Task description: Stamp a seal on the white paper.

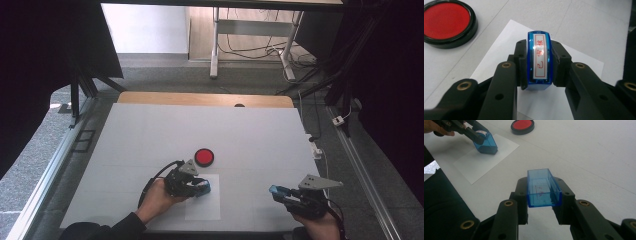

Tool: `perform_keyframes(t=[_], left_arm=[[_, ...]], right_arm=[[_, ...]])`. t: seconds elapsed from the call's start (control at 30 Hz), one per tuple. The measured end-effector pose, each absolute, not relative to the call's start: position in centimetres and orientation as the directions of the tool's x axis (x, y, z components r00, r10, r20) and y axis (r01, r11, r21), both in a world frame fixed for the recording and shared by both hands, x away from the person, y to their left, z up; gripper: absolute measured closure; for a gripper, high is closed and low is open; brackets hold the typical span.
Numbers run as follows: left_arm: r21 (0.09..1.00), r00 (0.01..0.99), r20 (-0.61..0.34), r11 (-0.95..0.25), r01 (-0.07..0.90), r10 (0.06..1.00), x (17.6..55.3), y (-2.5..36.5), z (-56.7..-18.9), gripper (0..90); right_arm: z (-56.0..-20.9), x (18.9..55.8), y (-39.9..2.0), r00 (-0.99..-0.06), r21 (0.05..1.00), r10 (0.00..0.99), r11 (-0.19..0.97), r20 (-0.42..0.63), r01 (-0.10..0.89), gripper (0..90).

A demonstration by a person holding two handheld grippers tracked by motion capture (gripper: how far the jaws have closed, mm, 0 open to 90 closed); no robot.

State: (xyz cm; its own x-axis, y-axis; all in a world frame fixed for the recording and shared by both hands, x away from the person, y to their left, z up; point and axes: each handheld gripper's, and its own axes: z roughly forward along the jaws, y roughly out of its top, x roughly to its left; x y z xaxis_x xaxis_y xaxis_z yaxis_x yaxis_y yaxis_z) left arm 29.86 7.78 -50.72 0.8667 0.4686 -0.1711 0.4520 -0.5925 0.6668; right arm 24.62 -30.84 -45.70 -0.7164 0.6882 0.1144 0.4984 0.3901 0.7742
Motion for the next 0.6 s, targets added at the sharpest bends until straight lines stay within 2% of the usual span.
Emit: perform_keyframes(t=[0.2, 0.6], left_arm=[[0.660, 0.841, -0.253, -0.550, 0.511, 0.477, 30.6, 8.2, -51.0, 70.7], [0.657, 0.879, -0.081, -0.638, 0.401, 0.470, 29.0, 7.0, -50.5, 70.8]], right_arm=[[-45.7, 24.6, -30.8, -0.717, 0.773, 0.688, 0.393, 0.113, 0.499, 67.8], [-45.7, 24.7, -30.8, -0.718, 0.772, 0.687, 0.395, 0.112, 0.498, 67.8]])
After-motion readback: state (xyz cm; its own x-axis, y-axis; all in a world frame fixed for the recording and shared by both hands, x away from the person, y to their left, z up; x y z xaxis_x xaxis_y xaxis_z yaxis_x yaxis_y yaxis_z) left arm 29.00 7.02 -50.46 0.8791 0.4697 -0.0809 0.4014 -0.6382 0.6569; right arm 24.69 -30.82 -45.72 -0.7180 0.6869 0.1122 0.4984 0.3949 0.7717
